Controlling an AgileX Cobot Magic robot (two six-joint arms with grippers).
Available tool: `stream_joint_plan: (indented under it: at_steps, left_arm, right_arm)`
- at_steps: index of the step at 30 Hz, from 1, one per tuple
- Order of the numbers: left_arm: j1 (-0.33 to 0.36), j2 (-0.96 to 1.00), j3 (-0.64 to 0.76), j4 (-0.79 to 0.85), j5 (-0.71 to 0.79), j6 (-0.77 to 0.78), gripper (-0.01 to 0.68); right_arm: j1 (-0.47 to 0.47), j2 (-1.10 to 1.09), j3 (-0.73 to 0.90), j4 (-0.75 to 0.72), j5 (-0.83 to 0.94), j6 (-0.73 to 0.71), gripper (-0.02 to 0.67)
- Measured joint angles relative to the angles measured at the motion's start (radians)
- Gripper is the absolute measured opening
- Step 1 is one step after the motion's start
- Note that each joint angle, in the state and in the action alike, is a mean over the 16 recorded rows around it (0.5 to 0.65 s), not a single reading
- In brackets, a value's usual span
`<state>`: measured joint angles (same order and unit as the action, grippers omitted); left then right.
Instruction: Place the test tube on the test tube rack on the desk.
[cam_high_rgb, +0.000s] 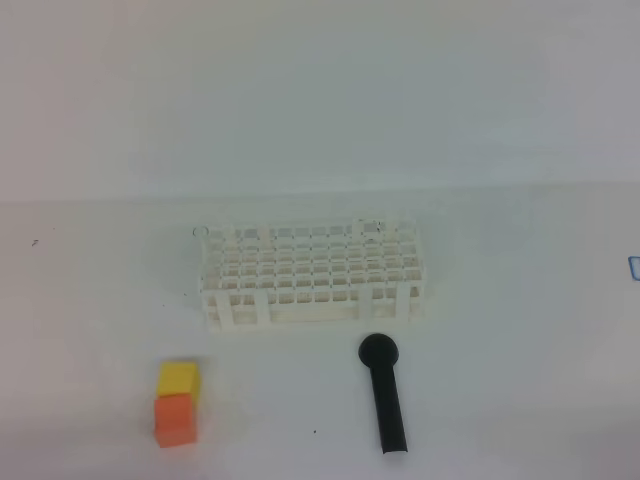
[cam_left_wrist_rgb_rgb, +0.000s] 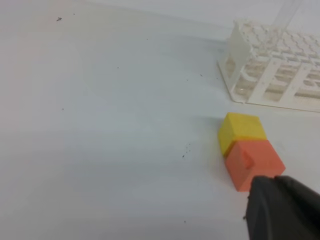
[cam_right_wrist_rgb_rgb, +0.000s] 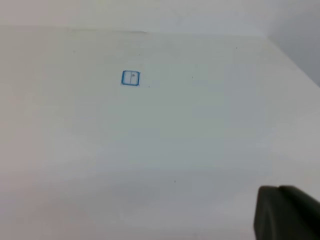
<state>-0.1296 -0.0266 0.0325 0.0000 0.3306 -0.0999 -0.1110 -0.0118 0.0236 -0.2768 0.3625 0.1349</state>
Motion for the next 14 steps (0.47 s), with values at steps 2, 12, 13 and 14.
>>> stream_joint_plan:
  at_steps: [2,12,13,14]
  left_arm:
    - [0.0,0.0,0.0,0.0,0.0,0.0,-0.001]
    - [0.0,0.0,0.0,0.0,0.0,0.0,-0.001]
    - [0.0,0.0,0.0,0.0,0.0,0.0,-0.001]
    - [0.0,0.0,0.0,0.0,0.0,0.0,-0.001]
  right_arm:
    - [0.0,0.0,0.0,0.0,0.0,0.0,-0.001]
    - [0.0,0.0,0.0,0.0,0.0,0.0,-0.001]
    - [0.0,0.0,0.0,0.0,0.0,0.0,-0.001]
    - [0.0,0.0,0.0,0.0,0.0,0.0,-0.001]
